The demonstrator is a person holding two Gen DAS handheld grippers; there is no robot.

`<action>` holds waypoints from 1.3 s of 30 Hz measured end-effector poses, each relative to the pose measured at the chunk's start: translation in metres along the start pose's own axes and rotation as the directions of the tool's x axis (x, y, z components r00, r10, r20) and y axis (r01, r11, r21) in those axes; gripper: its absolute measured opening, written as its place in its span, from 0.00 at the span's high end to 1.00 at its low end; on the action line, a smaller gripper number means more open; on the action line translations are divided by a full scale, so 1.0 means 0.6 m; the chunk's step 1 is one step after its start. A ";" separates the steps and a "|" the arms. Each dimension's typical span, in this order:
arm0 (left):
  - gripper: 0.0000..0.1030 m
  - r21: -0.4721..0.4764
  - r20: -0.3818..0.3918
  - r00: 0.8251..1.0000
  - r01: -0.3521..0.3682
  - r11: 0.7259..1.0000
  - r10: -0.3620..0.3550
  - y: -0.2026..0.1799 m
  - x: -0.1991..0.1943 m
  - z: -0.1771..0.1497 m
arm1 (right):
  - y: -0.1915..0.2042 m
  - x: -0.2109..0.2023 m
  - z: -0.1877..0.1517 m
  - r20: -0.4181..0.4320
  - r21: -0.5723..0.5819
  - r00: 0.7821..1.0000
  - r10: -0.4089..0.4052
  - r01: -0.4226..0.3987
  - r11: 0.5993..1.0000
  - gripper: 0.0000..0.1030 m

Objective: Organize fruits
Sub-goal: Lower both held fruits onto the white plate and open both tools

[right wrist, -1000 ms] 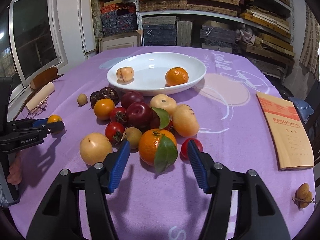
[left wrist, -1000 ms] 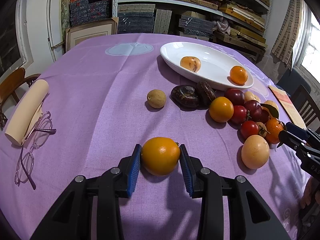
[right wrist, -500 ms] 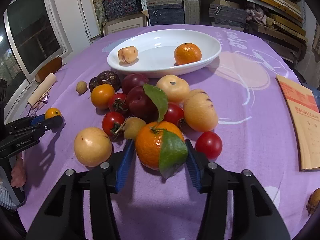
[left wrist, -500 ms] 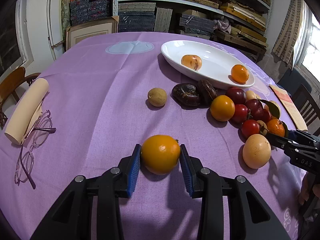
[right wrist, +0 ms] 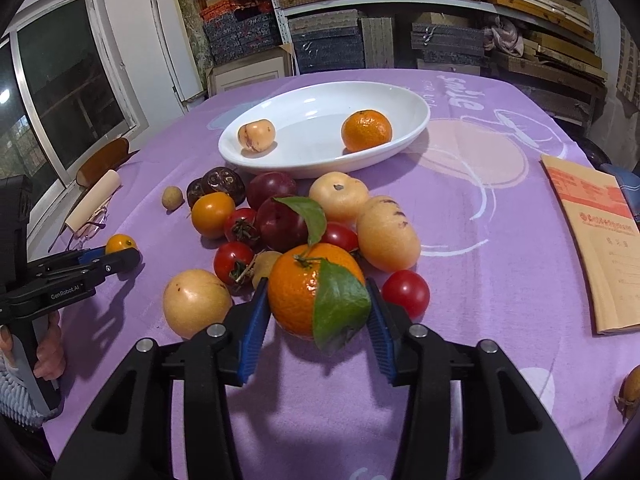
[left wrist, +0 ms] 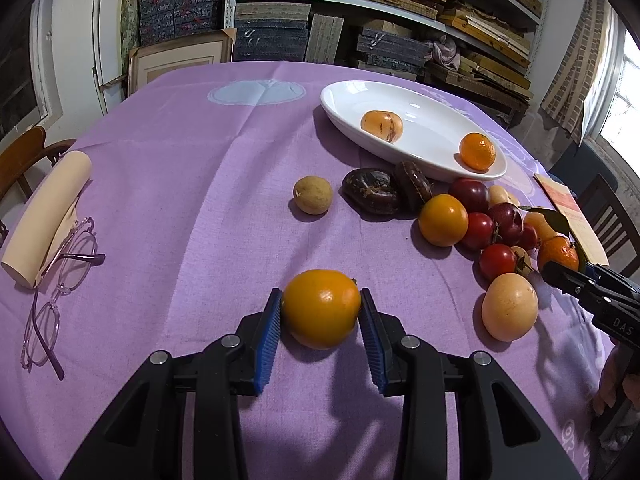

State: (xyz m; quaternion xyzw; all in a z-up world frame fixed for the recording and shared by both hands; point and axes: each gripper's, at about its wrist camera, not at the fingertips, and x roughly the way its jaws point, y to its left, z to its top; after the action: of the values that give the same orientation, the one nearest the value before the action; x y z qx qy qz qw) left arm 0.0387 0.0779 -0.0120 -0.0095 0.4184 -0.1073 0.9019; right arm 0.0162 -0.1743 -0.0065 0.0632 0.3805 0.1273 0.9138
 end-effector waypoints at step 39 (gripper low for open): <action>0.63 0.078 -0.053 0.998 -0.011 0.997 0.016 -0.142 0.230 0.350 | -0.076 0.211 0.320 -0.110 -0.040 0.984 -0.142 0.139 0.990 0.56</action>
State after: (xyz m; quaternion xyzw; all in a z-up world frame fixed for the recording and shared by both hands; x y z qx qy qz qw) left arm 0.2683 -0.0483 0.0297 0.0313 0.4382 -0.1176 0.8906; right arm 0.2470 -0.1861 0.0329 0.0142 0.4328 0.0720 0.8985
